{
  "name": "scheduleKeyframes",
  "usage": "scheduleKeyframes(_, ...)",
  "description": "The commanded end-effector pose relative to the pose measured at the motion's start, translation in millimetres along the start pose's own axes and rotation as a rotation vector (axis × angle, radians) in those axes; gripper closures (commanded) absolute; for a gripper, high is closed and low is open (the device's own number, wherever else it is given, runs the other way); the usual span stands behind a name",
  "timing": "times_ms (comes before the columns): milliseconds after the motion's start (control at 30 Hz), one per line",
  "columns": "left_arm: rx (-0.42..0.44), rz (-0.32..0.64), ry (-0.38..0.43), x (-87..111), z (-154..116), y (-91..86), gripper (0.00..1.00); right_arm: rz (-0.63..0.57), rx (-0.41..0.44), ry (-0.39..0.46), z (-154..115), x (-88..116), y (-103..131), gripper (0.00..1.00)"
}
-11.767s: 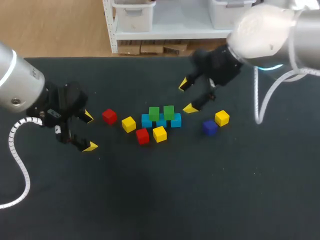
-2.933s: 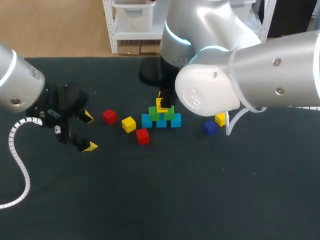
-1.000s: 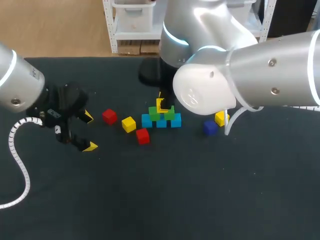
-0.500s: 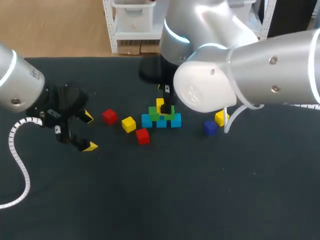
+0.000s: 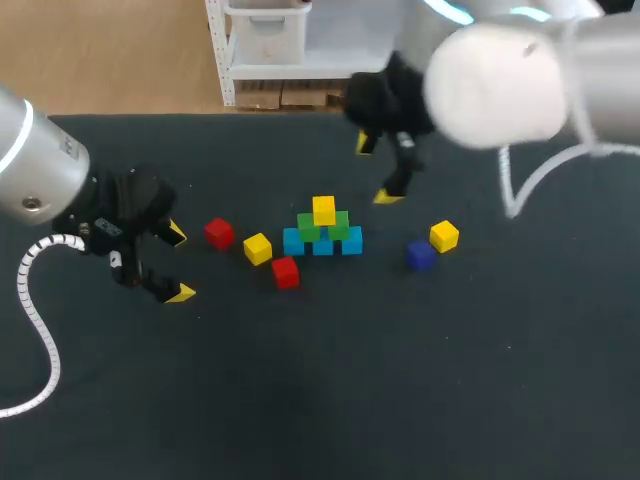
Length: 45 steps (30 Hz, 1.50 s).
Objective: Place the blue cubes, place green cubes on the blue cubes, place the yellow cubes on the green cubes, then place the red cubes on the yellow cubes, and place purple cube on the red cubes.
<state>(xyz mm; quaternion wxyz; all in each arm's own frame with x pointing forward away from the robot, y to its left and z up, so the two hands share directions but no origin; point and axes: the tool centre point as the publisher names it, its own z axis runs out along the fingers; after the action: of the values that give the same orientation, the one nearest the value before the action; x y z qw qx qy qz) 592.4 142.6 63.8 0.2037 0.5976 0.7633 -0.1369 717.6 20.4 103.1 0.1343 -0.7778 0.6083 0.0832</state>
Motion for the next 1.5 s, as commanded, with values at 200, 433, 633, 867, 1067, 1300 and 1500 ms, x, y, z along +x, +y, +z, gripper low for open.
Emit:
scheduleKeyframes(200, 0.000, 0.003, -0.007, 1.6, 0, -0.1, 0.00, -0.092, -0.081, -0.128, -12, 68, 15, 0.00)
scheduleKeyframes(433, 0.000, 0.003, -0.007, 1.6, 0, -0.1, 0.00, -0.133, -0.110, -0.170, -2, 99, 30, 0.00)
scheduleKeyframes(633, 0.000, 0.003, -0.007, 1.6, 0, -0.1, 0.00, -0.153, -0.124, -0.192, 13, 118, 38, 0.00)
scheduleKeyframes(867, 0.000, 0.003, -0.007, 1.6, 0, -0.1, 0.00, -0.171, -0.135, -0.238, 34, 129, 45, 0.00)
scheduleKeyframes(1067, 0.000, 0.003, -0.007, 1.6, 0, -0.1, 0.00, -0.208, -0.151, -0.258, 47, 131, 46, 0.00)
scheduleKeyframes(1300, 0.000, 0.003, -0.007, 1.6, 0, -0.1, 0.00, -0.219, -0.169, -0.269, 57, 133, 44, 0.00)
scheduleKeyframes(1500, 0.000, 0.003, -0.007, 1.6, 0, -0.1, 0.00, -0.222, -0.183, -0.287, 63, 127, 42, 0.00)
